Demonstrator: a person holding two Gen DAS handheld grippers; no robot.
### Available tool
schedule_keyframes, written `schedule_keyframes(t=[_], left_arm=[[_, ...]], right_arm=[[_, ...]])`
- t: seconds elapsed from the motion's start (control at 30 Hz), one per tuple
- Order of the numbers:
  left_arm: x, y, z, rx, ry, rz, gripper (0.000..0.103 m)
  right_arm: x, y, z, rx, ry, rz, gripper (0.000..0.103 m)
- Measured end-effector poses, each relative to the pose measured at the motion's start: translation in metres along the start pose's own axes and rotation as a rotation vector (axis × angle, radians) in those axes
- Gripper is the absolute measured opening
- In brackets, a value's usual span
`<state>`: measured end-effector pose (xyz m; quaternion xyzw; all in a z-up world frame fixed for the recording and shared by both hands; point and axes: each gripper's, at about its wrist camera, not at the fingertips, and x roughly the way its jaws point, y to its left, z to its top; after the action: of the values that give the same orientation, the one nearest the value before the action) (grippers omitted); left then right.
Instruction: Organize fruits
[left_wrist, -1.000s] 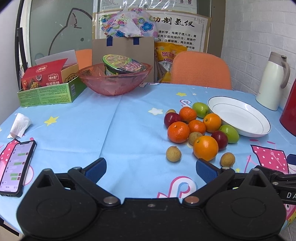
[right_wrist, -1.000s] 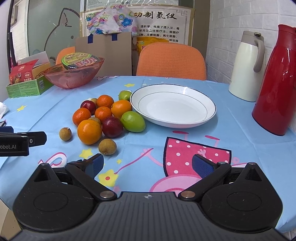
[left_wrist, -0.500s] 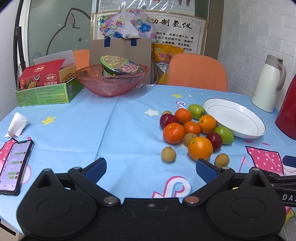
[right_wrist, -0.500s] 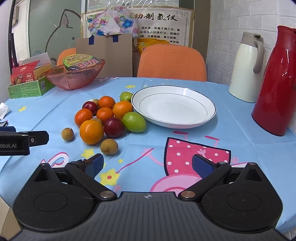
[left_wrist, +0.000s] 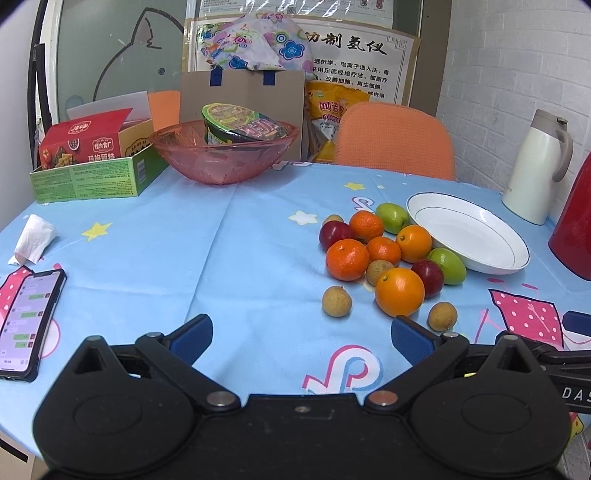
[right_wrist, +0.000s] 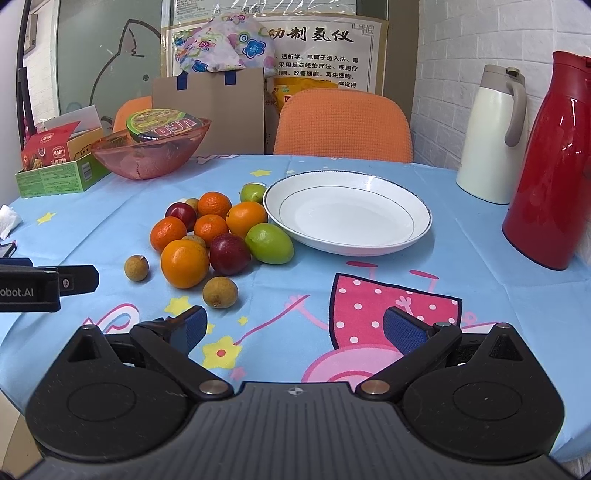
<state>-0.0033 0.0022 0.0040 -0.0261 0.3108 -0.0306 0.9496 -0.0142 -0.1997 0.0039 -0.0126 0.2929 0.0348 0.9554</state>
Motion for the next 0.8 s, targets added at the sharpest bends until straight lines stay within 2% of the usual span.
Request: schedule_keyframes(t=[0.27,0.7,0.8], left_arm=[[0.002,0.004,0.000,-0.012,-0.003,-0.071,0.103],[0.021,0.012,0.010,-0.011,0.013,-0.185,0.103],[0.030,0.012,0.014,-0.002,0.028,-0.210,0.103]], right_arm=[[0.001,-0.002,0.001,0.031,-0.012,0.033,0.103],[0.007,0.008,-0.003,0.028,-0.019,0.195,0.103],[0.006,0.012,-0.003,0.006,-0.042,0.190,0.103]])
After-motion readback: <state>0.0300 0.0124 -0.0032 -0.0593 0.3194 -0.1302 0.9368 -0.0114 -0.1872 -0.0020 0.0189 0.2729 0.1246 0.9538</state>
